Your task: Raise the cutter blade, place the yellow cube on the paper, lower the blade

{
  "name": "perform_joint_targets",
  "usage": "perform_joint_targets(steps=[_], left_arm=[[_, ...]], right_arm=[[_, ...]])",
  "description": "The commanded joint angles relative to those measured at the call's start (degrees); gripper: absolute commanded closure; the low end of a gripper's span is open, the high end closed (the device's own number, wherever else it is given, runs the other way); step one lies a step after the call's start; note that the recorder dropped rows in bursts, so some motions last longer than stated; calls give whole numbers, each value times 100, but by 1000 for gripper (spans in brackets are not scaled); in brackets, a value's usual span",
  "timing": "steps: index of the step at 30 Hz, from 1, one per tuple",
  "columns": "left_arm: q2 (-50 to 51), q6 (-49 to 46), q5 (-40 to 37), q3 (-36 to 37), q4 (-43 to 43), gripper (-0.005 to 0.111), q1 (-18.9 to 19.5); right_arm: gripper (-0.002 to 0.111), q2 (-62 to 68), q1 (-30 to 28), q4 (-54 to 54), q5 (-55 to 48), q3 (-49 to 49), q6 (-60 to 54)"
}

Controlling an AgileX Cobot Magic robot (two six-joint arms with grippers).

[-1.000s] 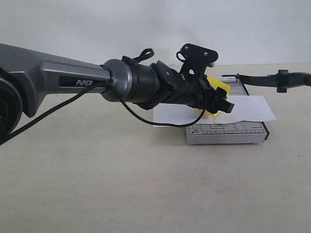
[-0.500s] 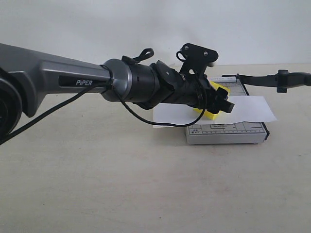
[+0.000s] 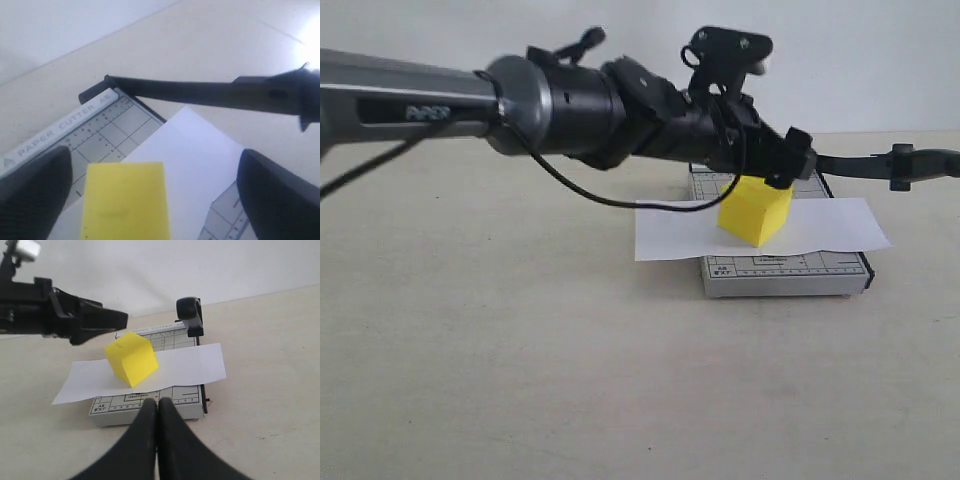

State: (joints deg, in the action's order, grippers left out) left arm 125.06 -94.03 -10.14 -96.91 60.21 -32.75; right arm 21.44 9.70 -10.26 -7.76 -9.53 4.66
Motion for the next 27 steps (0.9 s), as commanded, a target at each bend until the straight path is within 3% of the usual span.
perform_joint_targets(steps=[1, 4, 7, 10, 14, 27], left_arm=[[-684, 1264, -1141, 59, -1128, 38, 400], [-1125, 2502, -2244, 70, -3065, 67, 679], [-1625, 2954, -2828, 149, -3394, 102, 857], [-2144, 3008, -2975, 310, -3452, 102, 878], [-3186, 3008, -3013, 1123, -3471, 102, 878], [-6972, 3019, -1620, 4008, -3032, 102, 878]], right_arm=[[108, -15, 14, 16, 85, 21, -24], [108, -15, 14, 16, 85, 21, -24], [108, -15, 14, 16, 85, 21, -24], [108, -15, 14, 16, 85, 21, -24], [108, -15, 14, 16, 85, 21, -24], [108, -15, 14, 16, 85, 21, -24]])
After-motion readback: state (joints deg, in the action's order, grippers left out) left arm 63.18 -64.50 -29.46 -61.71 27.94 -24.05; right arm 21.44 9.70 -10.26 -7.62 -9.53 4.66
